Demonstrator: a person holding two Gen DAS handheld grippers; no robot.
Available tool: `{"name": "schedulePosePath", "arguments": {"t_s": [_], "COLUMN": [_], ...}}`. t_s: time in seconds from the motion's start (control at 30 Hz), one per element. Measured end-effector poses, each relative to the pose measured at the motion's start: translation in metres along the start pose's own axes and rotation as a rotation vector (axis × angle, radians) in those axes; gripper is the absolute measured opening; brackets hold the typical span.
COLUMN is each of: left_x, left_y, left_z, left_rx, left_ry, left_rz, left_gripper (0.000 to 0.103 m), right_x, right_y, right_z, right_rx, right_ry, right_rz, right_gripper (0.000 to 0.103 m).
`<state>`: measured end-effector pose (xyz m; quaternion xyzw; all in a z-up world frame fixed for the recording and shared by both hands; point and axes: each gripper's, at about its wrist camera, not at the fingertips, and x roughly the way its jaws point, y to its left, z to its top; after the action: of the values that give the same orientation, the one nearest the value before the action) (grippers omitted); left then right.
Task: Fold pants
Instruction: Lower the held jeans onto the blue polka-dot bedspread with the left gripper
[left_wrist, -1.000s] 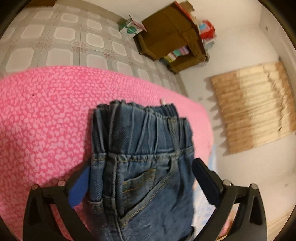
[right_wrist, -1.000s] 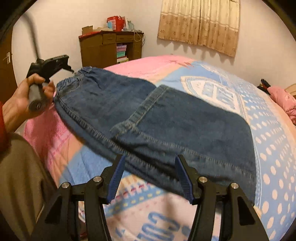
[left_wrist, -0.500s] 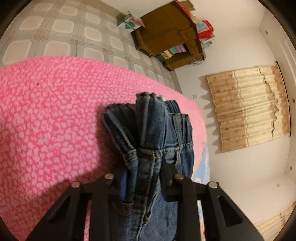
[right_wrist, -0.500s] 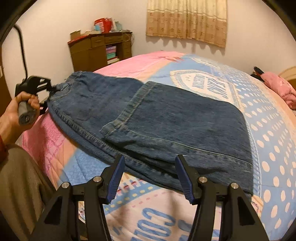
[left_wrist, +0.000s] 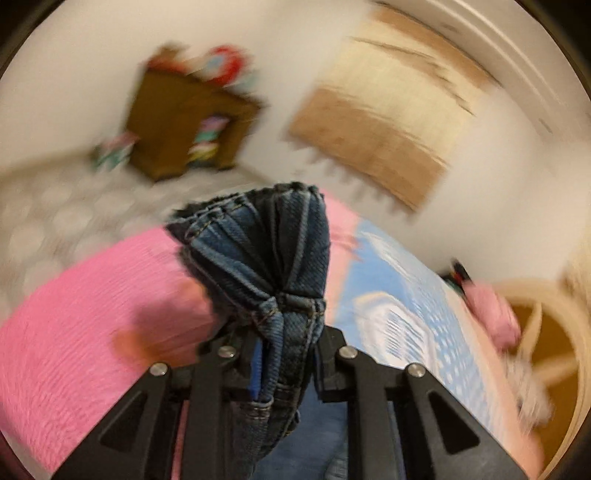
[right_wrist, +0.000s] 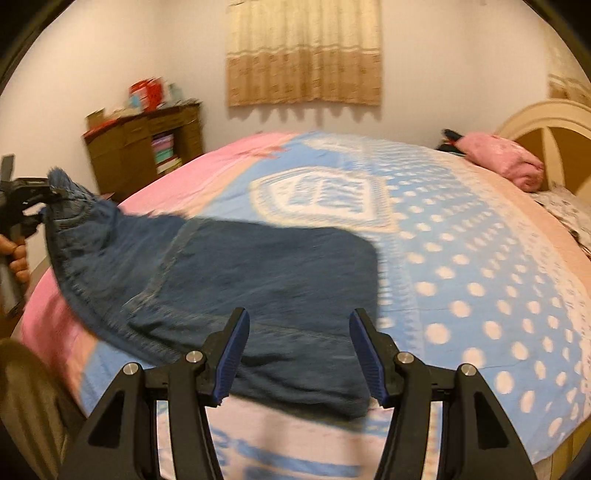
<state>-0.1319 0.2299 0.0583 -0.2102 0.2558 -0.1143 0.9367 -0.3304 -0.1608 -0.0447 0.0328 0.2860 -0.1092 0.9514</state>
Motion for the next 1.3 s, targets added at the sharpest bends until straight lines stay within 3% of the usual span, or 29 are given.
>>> {"name": "schedulePosePath", "arguments": {"t_s": [0.1, 0.2, 0.33, 0.4, 0.47, 0.53, 0.7, 0.83, 0.97, 1.0, 1.1, 1.3], "left_x": [-0.005, -0.004, 0.016, 0.026, 0.042, 0.044, 0.038, 0.041, 0.043, 0.044, 0.043, 0.041], "left_y": [-0.071, -0.145, -0.201, -0.218, -0.224, -0.22, -0.216, -0.219, -0.22, -0.22, -0.217, -0.208], "left_z": [-0.01, -0.054, -0.138, -0.183, -0.232, -0.261, -0.252, -0.258, -0.266, -0.265, -0.262, -0.259], "left_rx": [0.183, 0.416, 0.612, 0.708, 0.847, 0.918, 0.902, 0.917, 0.908, 0.9, 0.869, 0.789], "left_ry": [-0.005, 0.038, 0.209, 0.285, 0.358, 0.356, 0.359, 0.357, 0.349, 0.35, 0.348, 0.343], "left_rz": [-0.107, -0.206, -0.296, -0.298, -0.25, -0.213, -0.236, -0.231, -0.225, -0.228, -0.238, -0.253], "left_gripper": [0.02, 0.02, 0.02, 0.02, 0.02, 0.021, 0.021, 0.021, 0.022, 0.022, 0.022, 0.022], "right_x": [-0.001, -0.001, 0.002, 0.006, 0.01, 0.01, 0.016, 0.02, 0.031, 0.039, 0.08, 0.15], "right_y": [-0.026, -0.05, -0.077, -0.087, -0.093, -0.094, -0.095, -0.097, -0.103, -0.107, -0.118, -0.118], "right_z": [0.006, 0.007, -0.002, -0.008, -0.012, -0.013, -0.016, -0.015, -0.003, 0.005, 0.026, 0.04], "right_rx": [0.063, 0.109, 0.213, 0.263, 0.289, 0.304, 0.311, 0.35, 0.396, 0.409, 0.475, 0.534], "right_ry": [-0.011, -0.015, 0.006, 0.027, 0.044, 0.045, 0.056, 0.052, 0.056, 0.067, 0.162, 0.29], "right_rz": [-0.034, -0.068, -0.087, -0.087, -0.088, -0.081, -0.057, 0.024, 0.181, 0.234, 0.4, 0.585], "right_gripper": [0.058, 0.058, 0.058, 0.058, 0.058, 0.058, 0.058, 0.058, 0.059, 0.065, 0.07, 0.07]}}
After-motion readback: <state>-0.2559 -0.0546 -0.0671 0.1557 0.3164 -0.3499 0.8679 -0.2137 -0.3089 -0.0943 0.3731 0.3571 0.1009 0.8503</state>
